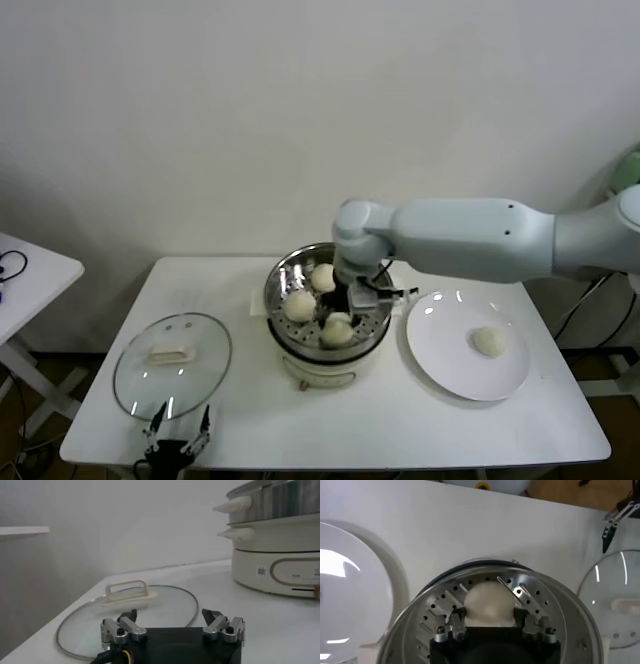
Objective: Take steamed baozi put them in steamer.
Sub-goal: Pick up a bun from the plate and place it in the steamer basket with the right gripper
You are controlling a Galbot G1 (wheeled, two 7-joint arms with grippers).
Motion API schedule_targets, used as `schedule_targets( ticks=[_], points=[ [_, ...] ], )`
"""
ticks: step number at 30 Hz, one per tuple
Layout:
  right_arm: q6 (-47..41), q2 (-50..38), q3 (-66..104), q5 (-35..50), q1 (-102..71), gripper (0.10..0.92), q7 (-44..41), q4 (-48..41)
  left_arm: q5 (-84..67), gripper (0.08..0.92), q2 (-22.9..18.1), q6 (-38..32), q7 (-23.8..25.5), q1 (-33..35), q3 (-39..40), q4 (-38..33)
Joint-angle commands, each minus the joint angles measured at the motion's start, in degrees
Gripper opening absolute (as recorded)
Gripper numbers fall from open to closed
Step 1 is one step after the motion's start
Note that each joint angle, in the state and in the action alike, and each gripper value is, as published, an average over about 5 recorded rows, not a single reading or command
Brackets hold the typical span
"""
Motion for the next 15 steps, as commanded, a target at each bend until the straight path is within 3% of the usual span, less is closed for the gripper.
schedule_targets(
  ticks=[1, 4, 10, 15],
  points=[
    [0.64, 2.07, 1.54, -3.65, -4.25, 0.645, 0.66, -1.94, -0.02, 0.823, -0.02, -0.03, -0.01, -0.02, -0.04, 0.1],
    [0.91, 2.04, 1.39, -2.09, -2.87, 0.663, 0.45, -1.8, -0.05, 0.823, -0.01, 0.03, 0.0, 0.04, -0.08, -0.02],
    [1.66, 1.9, 1.67, 4.74, 3.43, 0.795, 0.51, -4.29, 0.02, 0.823, -0.09, 0.16, -0.04, 0.22, -0.06, -0.41],
    [3.2, 0.15, -3.23, 17.0, 14.91, 0.822, -2.49, -9.33, -0.06, 0.823, -0.13, 0.28, -0.03, 0.5, -0.08, -0.99]
  ],
)
